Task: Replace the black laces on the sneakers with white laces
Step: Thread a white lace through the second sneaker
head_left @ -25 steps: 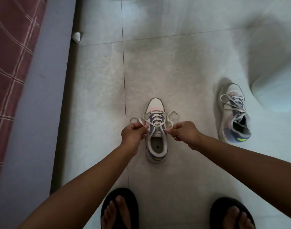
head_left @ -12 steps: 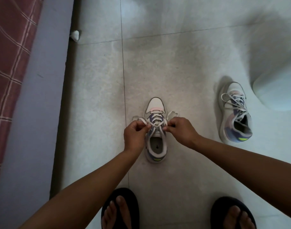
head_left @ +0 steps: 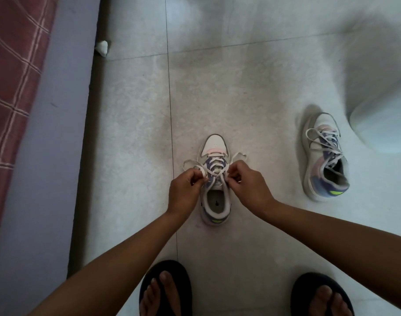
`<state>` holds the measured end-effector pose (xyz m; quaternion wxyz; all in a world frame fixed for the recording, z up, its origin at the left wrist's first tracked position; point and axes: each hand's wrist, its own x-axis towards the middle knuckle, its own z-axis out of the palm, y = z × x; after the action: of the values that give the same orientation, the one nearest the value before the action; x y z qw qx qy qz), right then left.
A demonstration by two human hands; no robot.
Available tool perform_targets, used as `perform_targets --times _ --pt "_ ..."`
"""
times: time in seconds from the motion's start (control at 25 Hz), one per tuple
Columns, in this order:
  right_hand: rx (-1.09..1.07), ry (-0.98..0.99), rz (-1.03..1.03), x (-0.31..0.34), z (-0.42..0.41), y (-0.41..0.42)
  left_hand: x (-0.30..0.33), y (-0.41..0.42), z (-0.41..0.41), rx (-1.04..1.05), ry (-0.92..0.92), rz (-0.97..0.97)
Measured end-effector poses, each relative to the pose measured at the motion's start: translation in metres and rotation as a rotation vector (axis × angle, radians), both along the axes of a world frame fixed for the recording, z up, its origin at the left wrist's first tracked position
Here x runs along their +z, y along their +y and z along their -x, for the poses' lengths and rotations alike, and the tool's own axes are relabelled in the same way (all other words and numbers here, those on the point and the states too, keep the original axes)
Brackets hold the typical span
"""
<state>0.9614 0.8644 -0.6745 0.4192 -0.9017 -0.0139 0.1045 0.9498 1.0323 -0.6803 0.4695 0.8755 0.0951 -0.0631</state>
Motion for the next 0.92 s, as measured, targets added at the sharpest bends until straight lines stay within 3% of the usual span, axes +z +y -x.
perform_targets --times 0.08,0.16,0.36,0.64,0.72,0.84,0.92 --pt "0.134 -0.153 0.060 0.000 0.001 -0.002 0.002 0.004 -0.002 -0.155 -0.151 -0.136" --pt "0.159 -0.181 0.045 0.001 0.000 -0.004 0.003 0.005 -0.006 -0.245 -0.234 -0.237" --pt "0.180 -0.136 0.085 -0.001 0.002 0.000 0.002 0.002 -0.007 -0.210 -0.171 -0.216" --pt "0.384 -0.301 0.382 0.007 0.006 0.009 -0.007 -0.008 0.027 -0.278 -0.373 -0.420" --pt "0.411 -0.273 0.429 0.011 0.006 0.015 -0.008 -0.012 0.028 -0.269 -0.316 -0.429" --pt "0.476 -0.176 0.619 0.015 0.000 0.025 -0.002 -0.017 0.020 -0.081 -0.083 -0.228" --pt "0.537 -0.237 0.781 0.019 -0.002 0.030 -0.002 -0.019 0.017 0.004 0.017 -0.118"
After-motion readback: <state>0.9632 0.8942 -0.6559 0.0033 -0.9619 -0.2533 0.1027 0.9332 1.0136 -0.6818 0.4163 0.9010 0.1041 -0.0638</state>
